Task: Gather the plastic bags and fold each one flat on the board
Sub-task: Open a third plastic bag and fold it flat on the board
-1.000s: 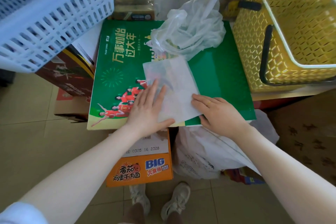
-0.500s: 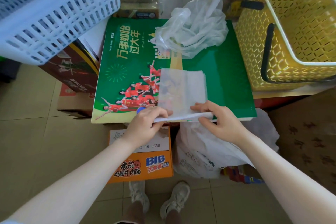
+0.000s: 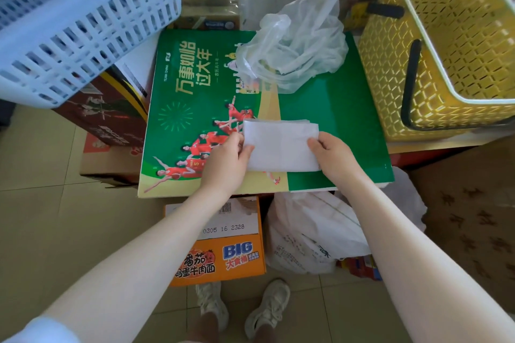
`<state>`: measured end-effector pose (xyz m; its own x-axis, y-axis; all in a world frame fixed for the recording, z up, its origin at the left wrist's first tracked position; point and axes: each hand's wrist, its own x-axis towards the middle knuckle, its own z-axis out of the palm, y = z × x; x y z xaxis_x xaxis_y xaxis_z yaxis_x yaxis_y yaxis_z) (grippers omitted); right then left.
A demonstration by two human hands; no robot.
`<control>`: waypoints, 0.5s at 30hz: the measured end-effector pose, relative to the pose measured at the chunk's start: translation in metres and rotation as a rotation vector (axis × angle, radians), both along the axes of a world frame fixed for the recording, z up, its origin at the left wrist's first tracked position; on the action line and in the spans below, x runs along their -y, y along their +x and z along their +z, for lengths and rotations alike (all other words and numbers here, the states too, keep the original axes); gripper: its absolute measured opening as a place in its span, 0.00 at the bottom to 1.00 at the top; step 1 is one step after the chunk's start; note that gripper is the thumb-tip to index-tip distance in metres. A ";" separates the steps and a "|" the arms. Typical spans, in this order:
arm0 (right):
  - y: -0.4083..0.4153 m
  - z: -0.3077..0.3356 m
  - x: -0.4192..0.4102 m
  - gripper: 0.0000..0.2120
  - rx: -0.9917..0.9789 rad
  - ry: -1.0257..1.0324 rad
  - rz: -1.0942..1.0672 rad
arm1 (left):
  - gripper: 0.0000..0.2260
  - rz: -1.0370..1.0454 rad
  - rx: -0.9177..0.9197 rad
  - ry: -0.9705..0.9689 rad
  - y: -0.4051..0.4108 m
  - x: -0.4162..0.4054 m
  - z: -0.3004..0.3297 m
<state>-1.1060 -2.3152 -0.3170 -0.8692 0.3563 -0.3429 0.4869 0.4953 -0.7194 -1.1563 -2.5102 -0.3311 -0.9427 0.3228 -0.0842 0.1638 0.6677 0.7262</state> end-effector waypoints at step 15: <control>-0.020 -0.004 0.021 0.15 0.152 0.668 -0.207 | 0.37 -0.668 -0.328 -0.600 -0.028 0.006 -0.015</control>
